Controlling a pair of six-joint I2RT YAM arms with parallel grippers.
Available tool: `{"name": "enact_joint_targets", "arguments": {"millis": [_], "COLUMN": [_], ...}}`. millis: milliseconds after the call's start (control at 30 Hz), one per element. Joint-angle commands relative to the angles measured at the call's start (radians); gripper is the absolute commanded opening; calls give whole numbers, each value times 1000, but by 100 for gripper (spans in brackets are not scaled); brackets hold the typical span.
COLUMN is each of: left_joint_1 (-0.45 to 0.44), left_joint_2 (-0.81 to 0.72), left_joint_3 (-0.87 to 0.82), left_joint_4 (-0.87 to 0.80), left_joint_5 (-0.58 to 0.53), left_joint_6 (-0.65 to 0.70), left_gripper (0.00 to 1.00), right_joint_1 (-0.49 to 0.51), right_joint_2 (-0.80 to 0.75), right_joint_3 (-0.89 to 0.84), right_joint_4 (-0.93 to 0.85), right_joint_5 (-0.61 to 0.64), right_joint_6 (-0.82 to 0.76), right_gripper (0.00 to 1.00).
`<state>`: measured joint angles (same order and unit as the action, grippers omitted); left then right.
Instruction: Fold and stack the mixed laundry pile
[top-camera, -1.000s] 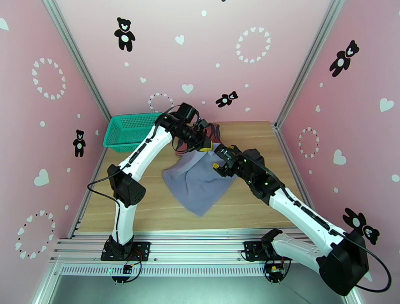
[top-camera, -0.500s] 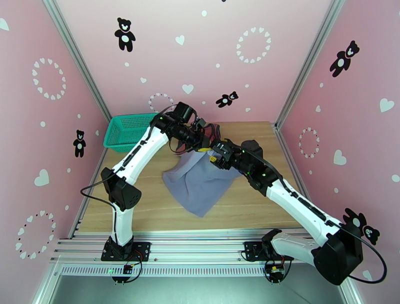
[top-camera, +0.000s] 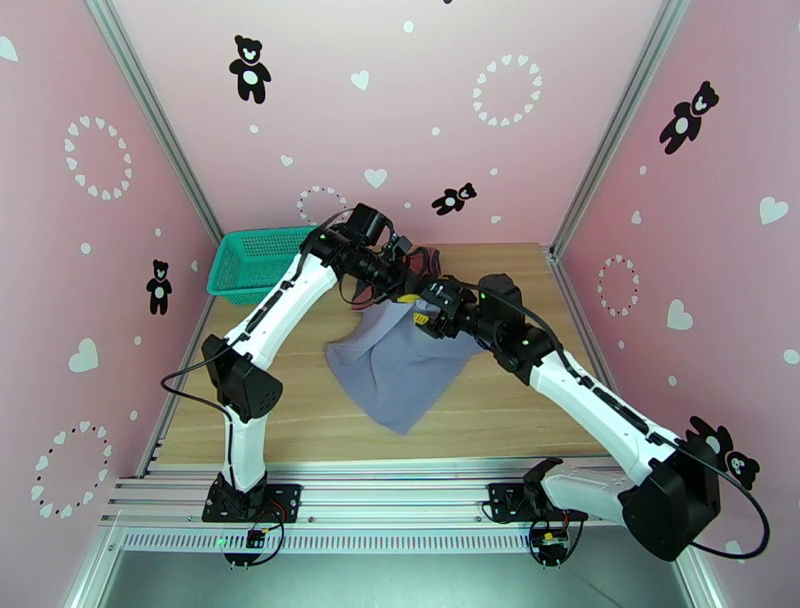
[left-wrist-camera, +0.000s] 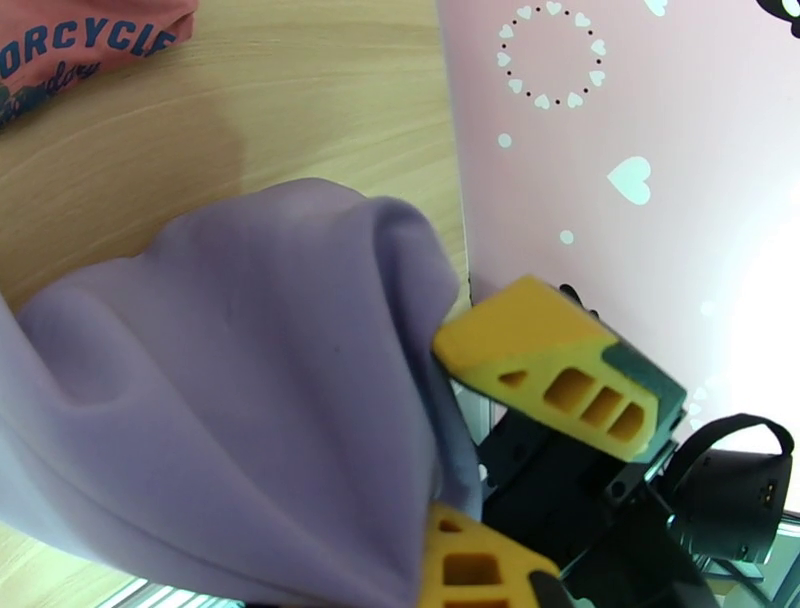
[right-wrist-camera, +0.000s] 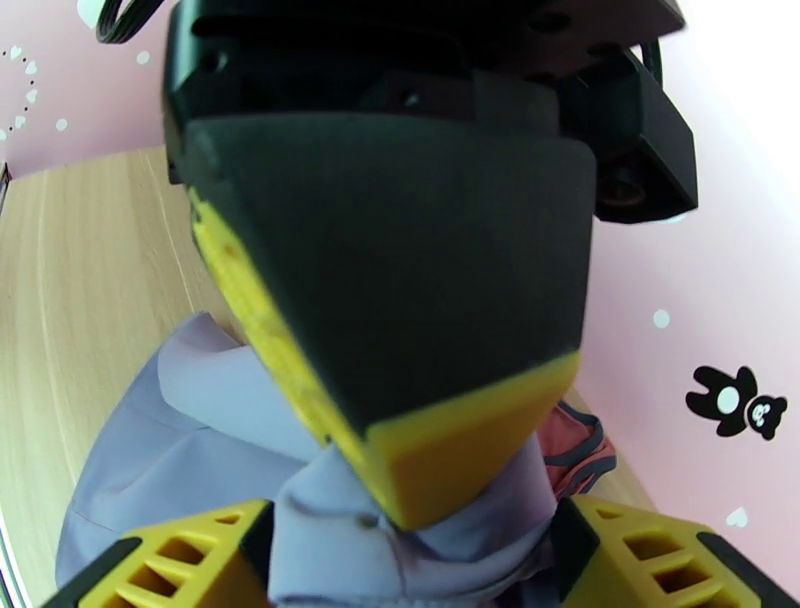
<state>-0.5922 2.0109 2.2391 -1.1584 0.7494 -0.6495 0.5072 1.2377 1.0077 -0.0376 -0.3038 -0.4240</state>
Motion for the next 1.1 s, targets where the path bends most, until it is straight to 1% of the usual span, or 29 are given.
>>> {"name": "enact_joint_targets", "arguments": {"millis": [0,67,100,133,167,200,233,267,300,367,400,433,467,500,567,667,767,900,967,1067], "left_joint_1": [-4,-2,2,8,16,29,41,60,78,109,123,132,144,158,183,199,221,296,336,371], "left_joint_2": [-58,-68,-74,-82,-96,-111,-127,-149,-176,-232,-265,-294,-326,-355,-389,-399,-389,-366,-350,-310], "left_joint_3": [15,11,11,11,10,6,-2,-20,-44,-117,-167,-226,-301,-382,-533,-740,-884,-963,-987,-1006], "left_joint_4": [28,21,13,3,-15,-31,-43,-50,-53,-51,-39,-25,-2,28,94,192,266,326,375,453], "left_joint_5": [35,18,-3,-36,-94,-167,-230,-319,-409,-594,-684,-744,-782,-780,-712,-611,-538,-405,-327,-206], "left_joint_6": [-2,6,14,23,38,54,66,81,99,130,145,156,163,166,171,165,169,151,113,39], "left_gripper": [0,0,0,3,14,29,39,56,69,87,94,97,99,99,99,88,84,84,84,86], "right_joint_1": [-2,-2,-2,-2,-1,-4,-4,-4,-4,-4,-5,-6,-5,-6,-6,-7,-8,-10,-10,-10], "right_joint_2": [30,37,39,37,35,30,25,22,16,6,1,-4,-11,-17,-30,-44,-51,-56,-54,-50], "right_joint_3": [56,77,85,90,94,98,99,97,96,89,82,76,64,51,32,1,-15,-21,-24,-26], "right_joint_4": [-34,-57,-72,-86,-102,-116,-127,-138,-147,-158,-161,-163,-162,-160,-160,-153,-152,-163,-162,-157], "right_joint_5": [2,5,9,15,24,35,52,72,89,131,150,165,179,190,210,221,214,209,205,196], "right_joint_6": [2,1,-1,-3,-5,-7,-7,-4,1,19,29,38,46,53,64,75,79,71,72,73], "right_gripper": [55,39,33,28,20,9,0,0,0,0,0,0,0,0,0,0,0,0,0,0]}}
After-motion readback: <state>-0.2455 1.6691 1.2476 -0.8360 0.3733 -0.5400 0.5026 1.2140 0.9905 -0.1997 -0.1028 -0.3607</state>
